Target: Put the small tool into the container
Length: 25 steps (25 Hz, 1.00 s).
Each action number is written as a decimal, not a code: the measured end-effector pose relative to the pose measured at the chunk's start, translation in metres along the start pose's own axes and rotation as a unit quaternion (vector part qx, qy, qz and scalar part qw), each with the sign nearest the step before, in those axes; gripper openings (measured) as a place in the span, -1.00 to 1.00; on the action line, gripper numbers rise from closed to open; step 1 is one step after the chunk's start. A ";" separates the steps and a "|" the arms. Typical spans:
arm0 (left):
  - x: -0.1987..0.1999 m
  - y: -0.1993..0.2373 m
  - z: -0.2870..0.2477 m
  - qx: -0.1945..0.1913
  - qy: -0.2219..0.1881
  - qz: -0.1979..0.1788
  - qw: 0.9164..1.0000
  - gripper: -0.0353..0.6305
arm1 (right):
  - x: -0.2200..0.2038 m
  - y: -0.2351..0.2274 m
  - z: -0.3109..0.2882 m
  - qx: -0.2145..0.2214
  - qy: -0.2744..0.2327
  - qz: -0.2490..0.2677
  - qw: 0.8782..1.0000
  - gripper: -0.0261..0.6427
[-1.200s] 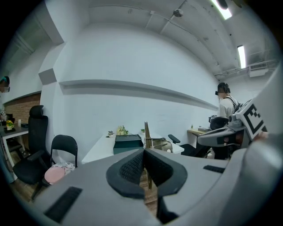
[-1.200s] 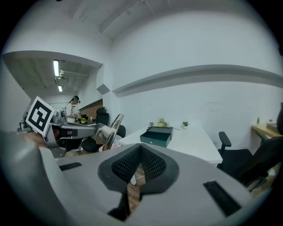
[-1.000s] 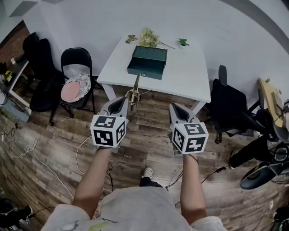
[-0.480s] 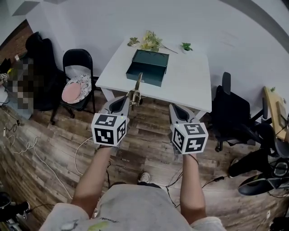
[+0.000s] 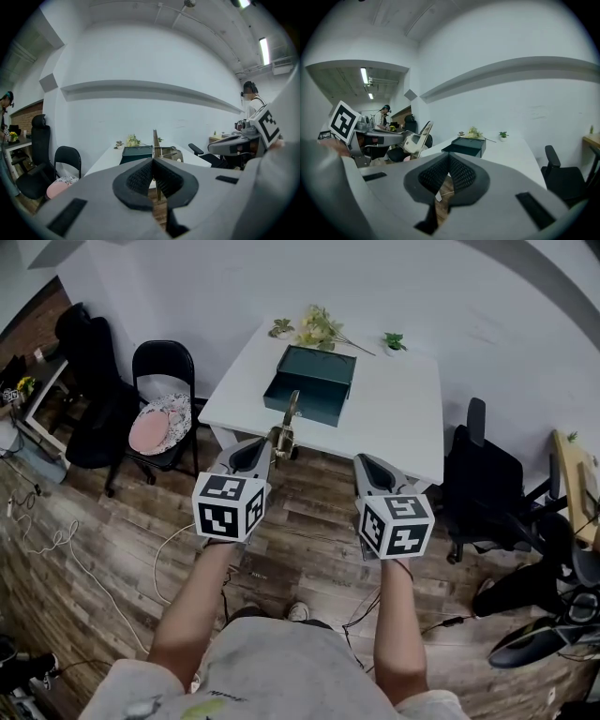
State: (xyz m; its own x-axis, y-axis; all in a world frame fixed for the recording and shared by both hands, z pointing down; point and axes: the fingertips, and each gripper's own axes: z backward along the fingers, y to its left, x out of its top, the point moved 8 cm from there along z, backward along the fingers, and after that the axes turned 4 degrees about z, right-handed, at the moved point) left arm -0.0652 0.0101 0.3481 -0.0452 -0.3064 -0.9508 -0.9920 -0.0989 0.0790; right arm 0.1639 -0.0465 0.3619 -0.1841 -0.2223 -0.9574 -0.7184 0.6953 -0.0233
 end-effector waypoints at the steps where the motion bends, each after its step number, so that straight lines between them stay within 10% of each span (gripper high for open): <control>1: 0.000 0.002 -0.002 0.001 0.000 0.001 1.000 -0.89 | 0.001 -0.001 -0.002 0.001 0.000 0.001 1.000 -0.91; 25: 0.024 0.082 -0.109 -0.024 0.003 0.007 1.000 -0.89 | 0.021 -0.031 -0.117 -0.028 0.016 0.000 0.999 -0.91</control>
State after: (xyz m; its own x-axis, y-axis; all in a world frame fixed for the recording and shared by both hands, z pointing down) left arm -0.1345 -0.1088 0.3650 -0.0577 -0.3131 -0.9480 -0.9845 -0.1400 0.1061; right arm 0.1034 -0.1528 0.3758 -0.2058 -0.2448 -0.9475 -0.7541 0.6568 -0.0059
